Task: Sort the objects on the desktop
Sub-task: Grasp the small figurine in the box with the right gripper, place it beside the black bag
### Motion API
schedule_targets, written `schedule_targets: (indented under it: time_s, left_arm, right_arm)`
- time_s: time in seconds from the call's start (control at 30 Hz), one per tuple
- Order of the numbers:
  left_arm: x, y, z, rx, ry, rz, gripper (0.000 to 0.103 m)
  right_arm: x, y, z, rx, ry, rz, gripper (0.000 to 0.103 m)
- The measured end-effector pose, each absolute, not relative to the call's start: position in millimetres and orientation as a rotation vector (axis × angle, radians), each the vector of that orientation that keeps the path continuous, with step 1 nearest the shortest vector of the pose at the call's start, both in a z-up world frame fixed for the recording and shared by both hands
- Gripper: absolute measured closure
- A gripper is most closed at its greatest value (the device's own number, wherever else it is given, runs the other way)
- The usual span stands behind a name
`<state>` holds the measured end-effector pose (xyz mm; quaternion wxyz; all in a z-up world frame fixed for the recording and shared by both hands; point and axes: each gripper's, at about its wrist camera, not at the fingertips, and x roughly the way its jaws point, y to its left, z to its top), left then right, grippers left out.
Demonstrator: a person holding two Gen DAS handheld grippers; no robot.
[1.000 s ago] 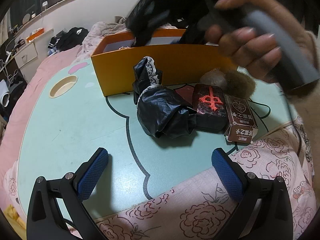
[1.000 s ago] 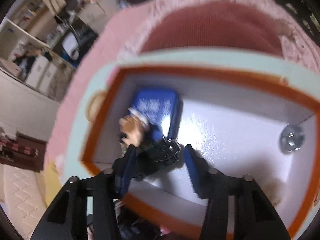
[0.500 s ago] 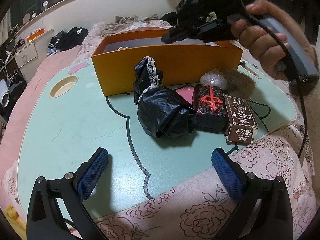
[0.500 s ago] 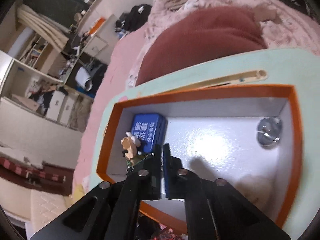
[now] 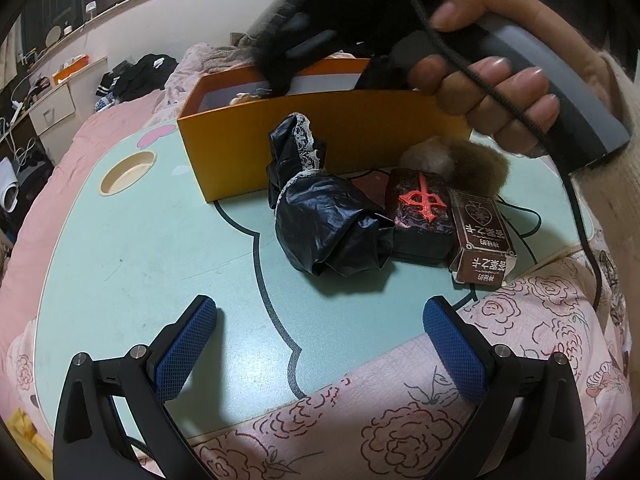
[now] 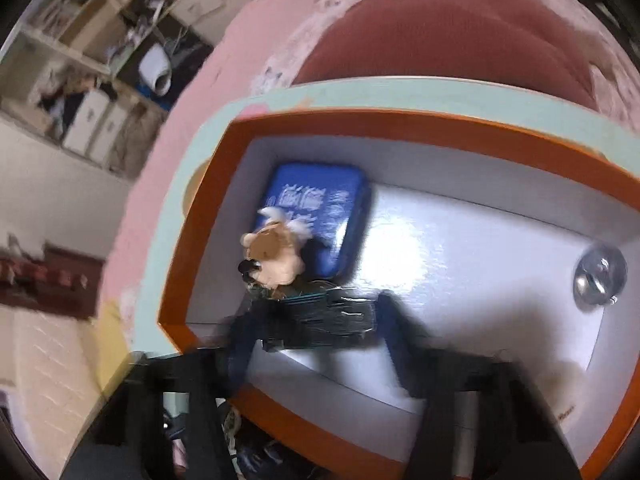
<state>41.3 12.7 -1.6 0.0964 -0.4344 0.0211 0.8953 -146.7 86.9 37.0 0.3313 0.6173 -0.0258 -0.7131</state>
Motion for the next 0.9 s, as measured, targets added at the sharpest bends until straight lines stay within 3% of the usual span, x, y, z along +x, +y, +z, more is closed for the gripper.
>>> schedule_targets:
  time_s: [0.03,0.07,0.2,0.3,0.37,0.4,0.57,0.7,0.73,0.77,0.8,0.9]
  left_arm:
    - [42,12,-2,-1.286,0.065,2.653,0.0]
    - [42,13,-1,-1.285,0.066,2.654,0.0]
    - [42,12,-2,-1.283,0.066,2.654,0.0]
    - [41,12,-2,-1.284,0.066,2.654,0.0]
    - [42,12,-2,-1.284,0.066,2.654,0.0]
    - [42,12,-2,-1.284,0.066,2.654,0.0]
    - [42,12,-2,-1.283,0.066,2.654,0.0]
    - [42,12,-2,-1.283,0.066,2.654,0.0]
    - [42,12,-2,-1.283,0.066,2.654,0.0]
    - [42,12,-2,-1.286,0.064,2.652,0.0]
    - [41,11,-2,-1.283,0.061,2.653,0.0]
    - [38,12,-2,-1.281,0.064,2.654,0.0]
  right_arm:
    - [-149,96,36,1.613,-0.102,-1.863,0.094]
    - [-151,104,36,1.628,-0.101,-1.891,0.102]
    - [-160,133,38,1.637,-0.079,-2.029,0.102]
    - [-160,144,52,1.59,-0.199,-2.005,0.095]
    - [-152,134,69,1.546,-0.164,-1.986,0.06]
    - [-149,119,77,1.513,-0.117,-2.007,0.056]
    - [-131,70,99,1.402,0.036,-2.065,0.056]
    - [-137,32,63,1.49,0.104,-2.037,0.056]
    - [-138,25,53,1.523,0.115,-2.019,0.057]
    - [-137,23,55,1.475,0.13,-2.067,0.078]
    - [-136,24,55,1.462,0.155,-2.086,0.088]
    - [-138,39,59,1.479,0.059,-2.063,0.09]
